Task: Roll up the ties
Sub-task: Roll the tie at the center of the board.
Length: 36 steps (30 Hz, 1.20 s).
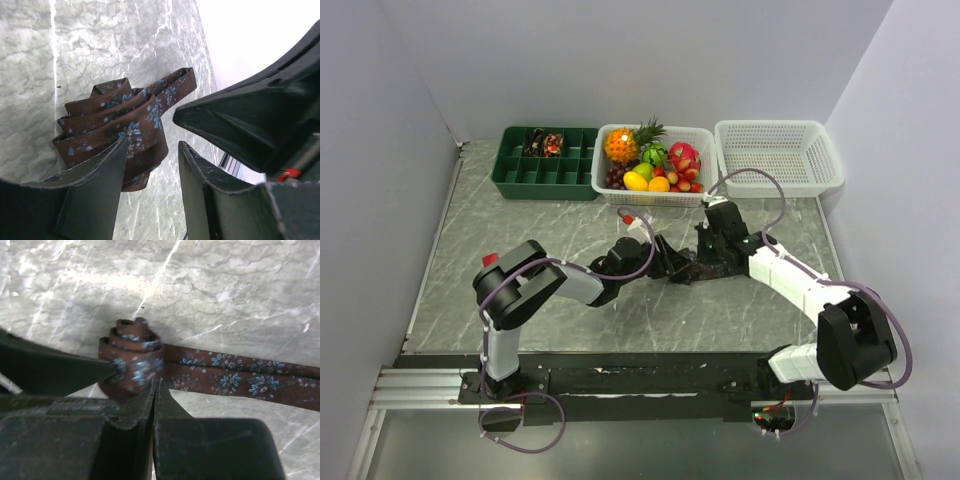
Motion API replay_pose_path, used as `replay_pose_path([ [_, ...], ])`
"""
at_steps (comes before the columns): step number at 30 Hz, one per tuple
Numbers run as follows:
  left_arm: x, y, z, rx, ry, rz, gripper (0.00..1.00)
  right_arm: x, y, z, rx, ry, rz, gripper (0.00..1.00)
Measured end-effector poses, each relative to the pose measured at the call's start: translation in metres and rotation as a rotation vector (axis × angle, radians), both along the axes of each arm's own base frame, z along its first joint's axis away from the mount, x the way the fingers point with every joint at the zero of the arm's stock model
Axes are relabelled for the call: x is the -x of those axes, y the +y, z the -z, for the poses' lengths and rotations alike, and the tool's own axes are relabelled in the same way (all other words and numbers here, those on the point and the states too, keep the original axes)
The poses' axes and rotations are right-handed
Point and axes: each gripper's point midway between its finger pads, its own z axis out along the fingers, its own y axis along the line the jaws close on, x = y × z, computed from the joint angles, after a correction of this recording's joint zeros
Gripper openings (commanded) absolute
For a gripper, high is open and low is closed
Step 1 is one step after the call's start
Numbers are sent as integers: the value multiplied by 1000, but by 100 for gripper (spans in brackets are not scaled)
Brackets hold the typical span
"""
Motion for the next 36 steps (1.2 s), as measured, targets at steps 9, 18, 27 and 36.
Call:
replay_pose_path([
  [9,3,-10,4,55,10,39,51,-1,6,-4,-110,0,-16,0],
  [18,5,-14,0,73,10,56,52,-1,4,32,-76,95,8,0],
  [27,3,-1,-15,5,-7,13,81,-3,-3,43,-42,115,50,0],
  [36,4,31,-11,-64,31,-70,85,-3,-4,46,-44,108,58,0],
])
